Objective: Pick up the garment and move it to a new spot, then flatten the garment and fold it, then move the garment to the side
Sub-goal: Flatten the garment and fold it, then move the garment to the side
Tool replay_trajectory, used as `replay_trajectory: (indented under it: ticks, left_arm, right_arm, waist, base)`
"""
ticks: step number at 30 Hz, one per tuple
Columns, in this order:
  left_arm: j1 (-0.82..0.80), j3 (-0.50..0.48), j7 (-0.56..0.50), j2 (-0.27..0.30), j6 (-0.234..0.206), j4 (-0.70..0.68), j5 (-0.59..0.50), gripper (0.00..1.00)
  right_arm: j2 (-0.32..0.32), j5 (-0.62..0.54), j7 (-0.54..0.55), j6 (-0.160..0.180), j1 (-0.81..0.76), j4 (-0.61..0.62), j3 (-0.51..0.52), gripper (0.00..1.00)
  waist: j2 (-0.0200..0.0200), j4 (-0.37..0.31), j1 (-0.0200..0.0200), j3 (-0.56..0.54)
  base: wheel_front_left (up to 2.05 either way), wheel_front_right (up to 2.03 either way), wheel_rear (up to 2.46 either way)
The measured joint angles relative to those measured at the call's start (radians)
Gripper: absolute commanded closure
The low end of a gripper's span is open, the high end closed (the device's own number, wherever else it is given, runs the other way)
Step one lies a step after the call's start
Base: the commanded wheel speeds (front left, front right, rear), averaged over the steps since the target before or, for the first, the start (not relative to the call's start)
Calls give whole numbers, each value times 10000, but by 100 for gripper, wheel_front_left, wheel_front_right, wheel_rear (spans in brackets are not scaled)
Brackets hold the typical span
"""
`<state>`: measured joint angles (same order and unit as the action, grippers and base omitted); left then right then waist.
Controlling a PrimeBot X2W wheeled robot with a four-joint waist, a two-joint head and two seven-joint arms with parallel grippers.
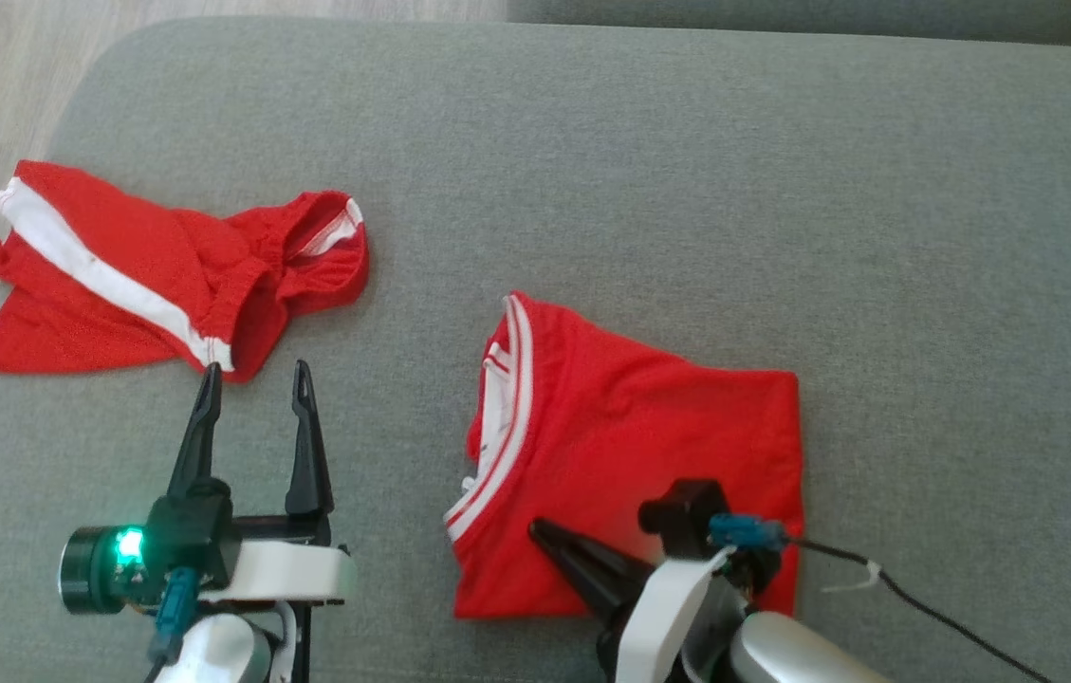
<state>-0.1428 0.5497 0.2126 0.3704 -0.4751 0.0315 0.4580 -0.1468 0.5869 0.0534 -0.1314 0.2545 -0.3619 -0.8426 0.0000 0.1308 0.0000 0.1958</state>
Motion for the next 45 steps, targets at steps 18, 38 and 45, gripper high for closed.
replay_trajectory:
  ticks: [18, 38, 45]
  left_arm:
    - [379, -67, -31, 332, -8, 157, 198, 0]
    - [1938, -98, -453, 972, -138, 251, 573, 0]
    - [2288, -176, -453, 1064, -267, 245, 713, 0]
  right_arm:
    - [-757, -988, -1674, 0, -629, 2098, 4454, 0]
    - [180, -3085, 807, 0, -4163, 5026, 8067, 0]
    - [408, -3333, 1070, 0, -4522, 5398, 8103, 0]
  waist:
    - [0, -1116, 0, -625]
    - [0, -1827, -1, -2078]
    - [0, -1756, -1, -2228]
  base:
    - [0, 0, 0]
    - [0, 0, 0]
    - [0, 0, 0]
